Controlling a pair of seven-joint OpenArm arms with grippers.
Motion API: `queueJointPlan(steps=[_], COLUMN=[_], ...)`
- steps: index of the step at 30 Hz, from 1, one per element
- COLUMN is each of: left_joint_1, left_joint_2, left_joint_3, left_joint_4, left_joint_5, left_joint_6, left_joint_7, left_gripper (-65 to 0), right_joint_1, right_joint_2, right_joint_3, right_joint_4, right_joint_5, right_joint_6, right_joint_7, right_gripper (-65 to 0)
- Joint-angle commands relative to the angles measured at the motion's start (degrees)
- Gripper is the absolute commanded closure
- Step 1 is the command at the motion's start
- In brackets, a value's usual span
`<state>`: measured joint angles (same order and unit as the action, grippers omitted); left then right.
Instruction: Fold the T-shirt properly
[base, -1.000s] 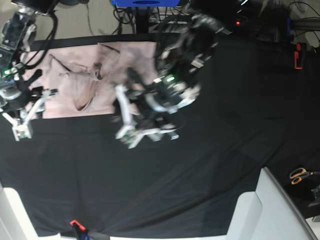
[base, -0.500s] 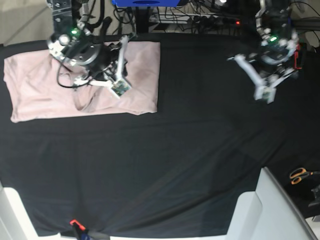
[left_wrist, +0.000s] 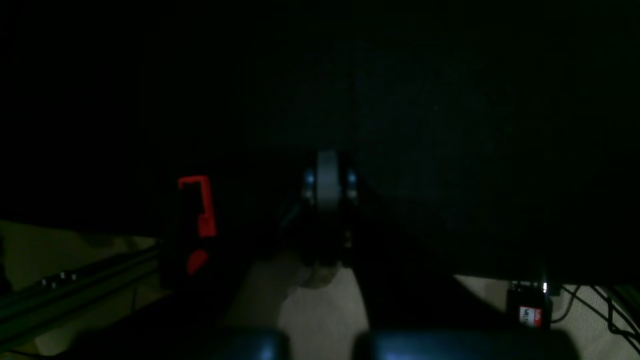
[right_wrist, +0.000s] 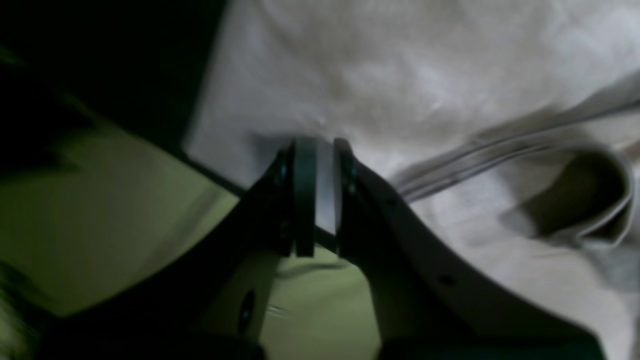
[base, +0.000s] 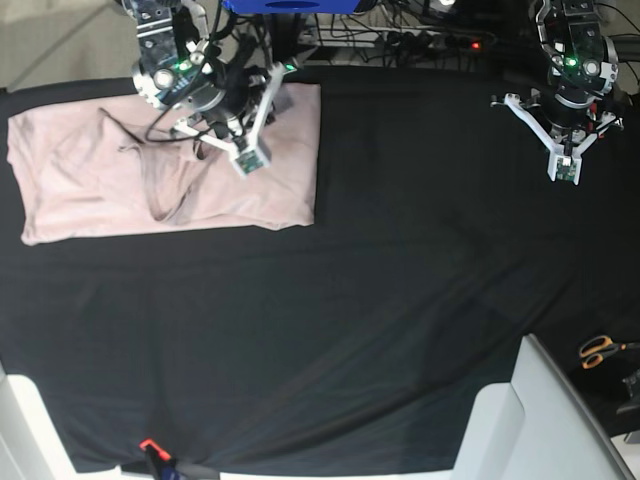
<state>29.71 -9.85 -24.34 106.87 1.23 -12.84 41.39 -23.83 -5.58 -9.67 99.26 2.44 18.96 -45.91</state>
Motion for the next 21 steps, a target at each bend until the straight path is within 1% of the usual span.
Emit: queueJointPlan(steps=[1,4,11,13,17,19,21], left_joint_1=[0.13,0.13,0.13,0.13,0.04,0.04,0.04], left_joint_2=[-0.48,-0.48,-0.66,-0.66,-0.75,-0.75,-0.75], left_joint_3=[-0.32,-0.32,-0.32,-0.32,-0.32,-0.32,-0.32], left_joint_4=[0.69,0.69,0.60,0.60,0.60,0.60,0.16], left_joint_5=[0.04,0.48,0.48,0.57,0.57,0.57,0.57], left_joint_6=[0.23,0.23,0.23,0.23,0.23,0.23,0.23], left_joint_7=[-0.81,-0.81,-0.81,-0.73,-0.73,-0.73,-0.73], left_gripper=[0.0,0.0,0.0,0.0,0.0,0.0,0.0], right_joint_1=[0.23,0.58,0.67,0.67,0.67,0.14,-1.79], right_joint_2=[0.09,0.09,0.27,1.85,4.57,5.01,5.10], right_joint_3=[1.28,3.65,10.86,11.39,11.65,11.65,11.56], right_joint_4=[0.47,-0.41,-0.05,-0.05,0.65,3.02,7.15], right_joint_5=[0.51,0.68,0.51,0.51,0.51,0.51,0.51], right_joint_6=[-1.77,-6.96,-14.79,-17.77,-26.48,-29.55,-31.40], right_joint_7=[0.68,0.77,0.77,0.77,0.77,0.77,0.68], right_gripper=[-5.1,-5.1,-5.1,-5.1,-5.1,-5.1,-5.1])
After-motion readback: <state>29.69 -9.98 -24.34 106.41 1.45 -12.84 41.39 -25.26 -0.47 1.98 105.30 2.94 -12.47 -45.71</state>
